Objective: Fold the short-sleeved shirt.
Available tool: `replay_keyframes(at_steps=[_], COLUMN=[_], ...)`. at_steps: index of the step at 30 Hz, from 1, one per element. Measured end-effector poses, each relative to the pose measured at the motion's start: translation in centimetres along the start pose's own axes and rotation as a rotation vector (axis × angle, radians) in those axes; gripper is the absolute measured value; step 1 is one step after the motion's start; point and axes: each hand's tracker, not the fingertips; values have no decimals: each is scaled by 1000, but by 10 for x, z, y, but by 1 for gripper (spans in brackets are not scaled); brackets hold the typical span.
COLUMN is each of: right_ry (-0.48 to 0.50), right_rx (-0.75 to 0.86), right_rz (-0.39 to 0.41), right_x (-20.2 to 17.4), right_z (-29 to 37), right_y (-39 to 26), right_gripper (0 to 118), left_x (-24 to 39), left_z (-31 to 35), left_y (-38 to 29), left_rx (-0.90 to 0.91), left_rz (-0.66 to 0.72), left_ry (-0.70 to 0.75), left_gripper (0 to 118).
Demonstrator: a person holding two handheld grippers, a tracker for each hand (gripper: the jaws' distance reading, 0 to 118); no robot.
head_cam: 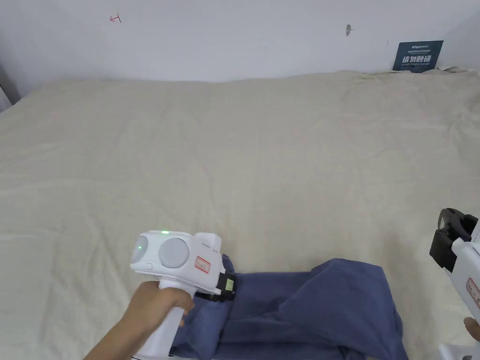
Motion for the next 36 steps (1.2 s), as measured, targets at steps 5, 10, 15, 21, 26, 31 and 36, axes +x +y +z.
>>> replay_keyframes(at_steps=[5, 10, 15, 21, 26, 31, 36], right_ry=[-5, -9, -8, 0, 11, 17, 23], right_rx=[-3, -9, -13, -10, -4, 2, 7], right_rz=[4, 4, 4, 2, 5, 9, 13], right_x=[4, 6, 5, 2, -2, -4, -5], right_z=[0, 0, 0, 1, 2, 1, 1], right_y=[-2, -3, -4, -2, 1, 4, 6], right_gripper=[0, 0, 0, 0, 0, 1, 1], left_x=[14, 19, 25, 19, 4, -16, -33], left_z=[-27, -35, -23, 12, 45, 73, 87], left_y=[-2, -3, -7, -12, -19, -29, -44], left_rx=[-29, -30, -2, 116, 232, 353, 479], left_rz=[3, -16, -41, -42, -28, -6, 9], left_ry=[11, 31, 14, 32, 70, 130, 237], left_gripper=[0, 21, 118, 118, 118, 117, 66])
